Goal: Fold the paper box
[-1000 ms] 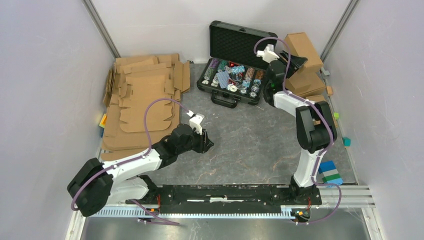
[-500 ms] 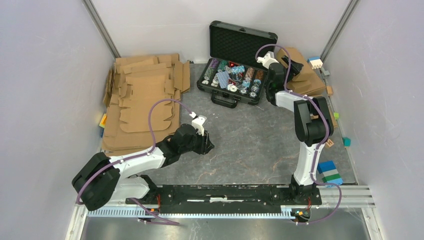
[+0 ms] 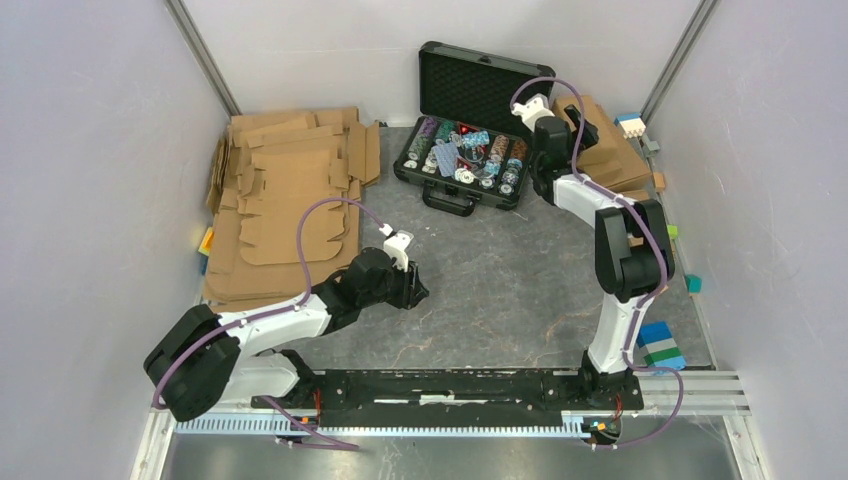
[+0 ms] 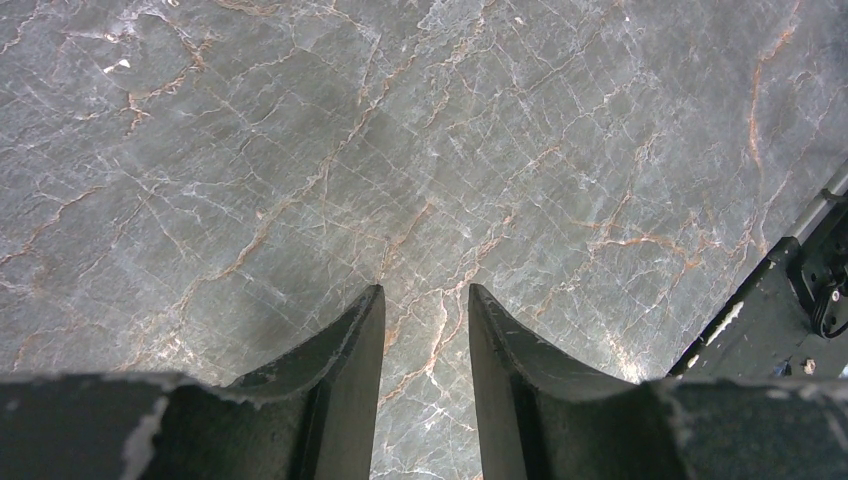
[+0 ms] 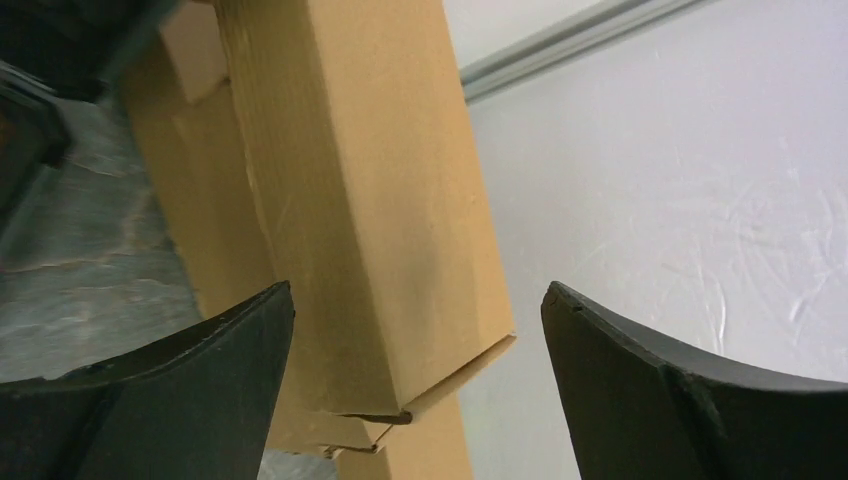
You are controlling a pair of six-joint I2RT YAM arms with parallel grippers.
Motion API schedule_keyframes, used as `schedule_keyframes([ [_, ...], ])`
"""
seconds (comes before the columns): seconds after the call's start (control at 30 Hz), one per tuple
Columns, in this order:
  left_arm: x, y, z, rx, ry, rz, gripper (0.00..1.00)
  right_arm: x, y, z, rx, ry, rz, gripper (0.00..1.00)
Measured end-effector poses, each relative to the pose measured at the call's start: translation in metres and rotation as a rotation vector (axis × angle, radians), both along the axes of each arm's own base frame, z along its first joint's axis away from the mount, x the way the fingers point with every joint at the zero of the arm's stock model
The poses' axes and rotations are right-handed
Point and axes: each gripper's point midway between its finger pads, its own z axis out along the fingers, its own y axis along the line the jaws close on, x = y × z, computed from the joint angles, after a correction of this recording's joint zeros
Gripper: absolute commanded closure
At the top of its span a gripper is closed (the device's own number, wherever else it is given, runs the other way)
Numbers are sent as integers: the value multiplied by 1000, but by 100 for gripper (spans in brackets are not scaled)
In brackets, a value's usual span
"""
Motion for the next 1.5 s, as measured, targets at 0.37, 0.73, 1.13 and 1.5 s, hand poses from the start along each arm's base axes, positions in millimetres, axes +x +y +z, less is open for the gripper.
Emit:
schedule_keyframes([
  [0.37, 0, 0, 0, 0, 0, 0, 55, -3, 36, 3, 194, -15, 97, 5],
  [0.73, 0, 0, 0, -1, -1, 0, 54, -16, 40, -1, 200, -15, 154, 43],
  [1.13, 0, 0, 0, 0, -1, 1, 54, 1, 88, -5, 244, 51, 323, 100],
  [1.5, 1, 0, 1, -1, -2, 1, 54, -16, 8, -54, 307, 145, 63, 100],
])
